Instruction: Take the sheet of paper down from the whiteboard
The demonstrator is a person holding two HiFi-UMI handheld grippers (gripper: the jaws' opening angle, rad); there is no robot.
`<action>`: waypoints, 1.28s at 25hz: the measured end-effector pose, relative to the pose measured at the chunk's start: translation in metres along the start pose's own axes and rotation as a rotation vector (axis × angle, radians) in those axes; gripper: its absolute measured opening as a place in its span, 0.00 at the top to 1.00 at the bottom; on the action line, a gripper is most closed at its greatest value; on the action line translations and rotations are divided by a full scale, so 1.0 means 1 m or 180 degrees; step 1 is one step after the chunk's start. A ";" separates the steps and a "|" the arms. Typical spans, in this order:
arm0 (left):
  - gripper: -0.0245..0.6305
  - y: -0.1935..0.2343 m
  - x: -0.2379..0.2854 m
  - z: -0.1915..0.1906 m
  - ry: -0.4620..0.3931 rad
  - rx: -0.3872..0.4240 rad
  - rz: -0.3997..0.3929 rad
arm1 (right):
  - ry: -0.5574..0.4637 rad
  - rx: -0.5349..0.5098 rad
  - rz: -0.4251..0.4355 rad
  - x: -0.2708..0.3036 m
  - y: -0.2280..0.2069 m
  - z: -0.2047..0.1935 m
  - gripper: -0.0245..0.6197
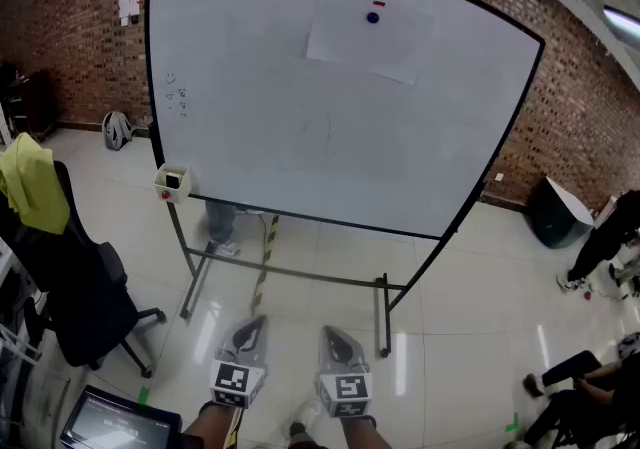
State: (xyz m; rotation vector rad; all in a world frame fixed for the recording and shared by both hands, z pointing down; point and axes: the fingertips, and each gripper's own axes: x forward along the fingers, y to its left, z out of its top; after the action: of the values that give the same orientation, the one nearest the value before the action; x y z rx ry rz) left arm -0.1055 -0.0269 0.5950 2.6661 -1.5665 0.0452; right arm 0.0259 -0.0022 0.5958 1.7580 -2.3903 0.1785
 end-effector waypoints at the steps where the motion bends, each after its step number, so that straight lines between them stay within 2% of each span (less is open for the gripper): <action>1: 0.96 0.001 0.013 -0.001 0.0039 0.0023 0.0015 | 0.0024 -0.0001 -0.0014 0.008 -0.011 0.001 0.94; 5: 0.96 0.009 0.067 0.011 0.0008 0.0115 0.0034 | 0.0050 0.0147 -0.0069 0.045 -0.051 0.012 0.94; 12: 0.96 0.013 0.162 0.063 -0.0025 0.0427 0.0164 | -0.0127 -0.0082 -0.0134 0.107 -0.130 0.064 0.94; 14: 0.96 0.012 0.184 0.073 -0.0037 0.0478 0.0144 | -0.0149 -0.0044 -0.0147 0.118 -0.149 0.072 0.94; 17: 0.96 0.003 0.218 0.085 0.0014 0.0762 0.0001 | -0.0261 0.0030 -0.0052 0.136 -0.158 0.089 0.94; 19: 0.96 0.001 0.236 0.095 -0.0001 0.0830 -0.0033 | -0.0356 0.0005 0.0041 0.149 -0.155 0.099 0.94; 23: 0.96 0.016 0.278 0.129 -0.0245 0.0781 -0.0053 | -0.0541 0.0055 0.0084 0.181 -0.163 0.133 0.94; 26: 0.96 0.025 0.309 0.161 -0.0492 0.0760 -0.0143 | -0.0675 -0.0132 -0.0054 0.206 -0.178 0.162 0.94; 28: 0.96 0.030 0.330 0.183 -0.0562 0.0781 -0.0249 | -0.0754 -0.0168 -0.0140 0.222 -0.188 0.181 0.94; 32: 0.81 0.046 0.367 0.240 -0.0744 0.0970 -0.0356 | -0.0932 -0.0059 -0.0156 0.254 -0.208 0.223 0.94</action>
State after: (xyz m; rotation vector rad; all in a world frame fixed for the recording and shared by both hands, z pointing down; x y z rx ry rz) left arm 0.0325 -0.3828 0.3747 3.0910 -1.5807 -0.0368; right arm 0.1356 -0.3453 0.4288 1.9502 -2.5277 -0.1157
